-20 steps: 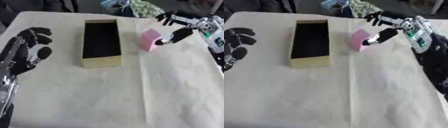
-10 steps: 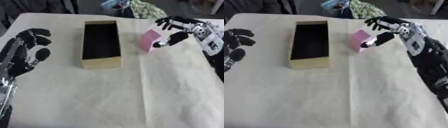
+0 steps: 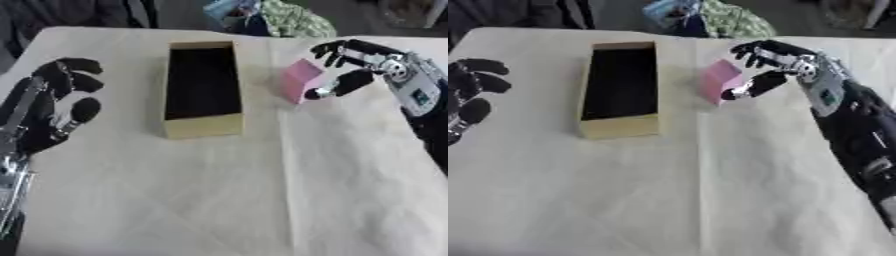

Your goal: Pick up objects on the table and place them in the box.

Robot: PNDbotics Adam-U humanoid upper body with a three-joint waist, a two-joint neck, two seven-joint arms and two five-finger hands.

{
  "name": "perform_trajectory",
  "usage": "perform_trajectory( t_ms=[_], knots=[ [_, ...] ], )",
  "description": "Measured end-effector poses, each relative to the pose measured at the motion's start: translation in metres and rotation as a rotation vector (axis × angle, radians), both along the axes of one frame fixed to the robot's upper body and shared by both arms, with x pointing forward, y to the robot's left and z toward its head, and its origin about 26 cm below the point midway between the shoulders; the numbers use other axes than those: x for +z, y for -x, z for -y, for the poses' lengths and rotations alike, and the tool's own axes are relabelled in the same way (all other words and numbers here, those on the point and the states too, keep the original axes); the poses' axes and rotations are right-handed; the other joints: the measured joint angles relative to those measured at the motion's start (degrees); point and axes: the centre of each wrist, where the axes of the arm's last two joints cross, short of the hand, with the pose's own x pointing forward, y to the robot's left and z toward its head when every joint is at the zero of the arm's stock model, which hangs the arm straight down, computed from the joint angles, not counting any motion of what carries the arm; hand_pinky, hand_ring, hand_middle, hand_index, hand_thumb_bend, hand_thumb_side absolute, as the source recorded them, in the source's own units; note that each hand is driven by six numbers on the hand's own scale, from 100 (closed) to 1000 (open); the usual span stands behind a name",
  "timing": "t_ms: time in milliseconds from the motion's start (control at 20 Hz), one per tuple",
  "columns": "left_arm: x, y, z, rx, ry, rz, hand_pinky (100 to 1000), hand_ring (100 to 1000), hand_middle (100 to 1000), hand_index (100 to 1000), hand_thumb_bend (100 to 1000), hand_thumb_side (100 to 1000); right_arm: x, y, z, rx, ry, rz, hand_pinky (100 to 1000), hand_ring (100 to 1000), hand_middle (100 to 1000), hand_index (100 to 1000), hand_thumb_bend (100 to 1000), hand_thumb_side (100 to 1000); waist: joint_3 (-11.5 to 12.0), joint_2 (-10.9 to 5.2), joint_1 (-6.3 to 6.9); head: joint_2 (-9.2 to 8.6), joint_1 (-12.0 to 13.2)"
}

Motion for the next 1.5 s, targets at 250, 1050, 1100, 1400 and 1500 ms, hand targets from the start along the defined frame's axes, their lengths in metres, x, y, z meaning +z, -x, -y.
perform_trajectory(
  t_ms=[250, 1050, 1100, 1400, 1500],
  knots=[
    [0.000, 0.000, 0.000, -0.001, 0.000, 0.000, 722, 658, 681, 771, 830, 715, -0.003, -0.001, -0.003, 0.003, -0.010, -0.004, 766, 791, 852, 974, 663, 565, 0.00, 0.02, 0.01, 0.00, -0.18],
    [0.000, 0.000, 0.000, -0.003, -0.001, -0.001, 722, 657, 681, 771, 829, 715, -0.006, -0.004, -0.012, 0.017, -0.025, -0.008, 764, 789, 848, 974, 662, 573, 0.20, 0.20, -0.05, 0.00, -0.49],
    [0.000, 0.000, 0.000, -0.004, -0.001, -0.001, 723, 657, 681, 771, 829, 715, -0.006, -0.004, -0.012, 0.015, -0.024, -0.009, 763, 789, 847, 973, 661, 574, 0.28, 0.20, -0.05, 0.00, -0.50],
    [0.000, 0.000, 0.000, -0.004, -0.001, 0.000, 723, 656, 681, 771, 829, 715, -0.010, -0.004, -0.012, 0.004, -0.031, -0.013, 758, 782, 838, 962, 651, 578, 0.42, 0.35, -0.06, 0.00, -0.65],
    [0.000, 0.000, 0.000, -0.004, -0.001, 0.000, 723, 656, 680, 771, 829, 716, -0.011, -0.005, -0.012, 0.002, -0.033, -0.011, 755, 778, 832, 951, 634, 571, 0.44, 0.35, -0.08, 0.00, -0.70]
  ],
)
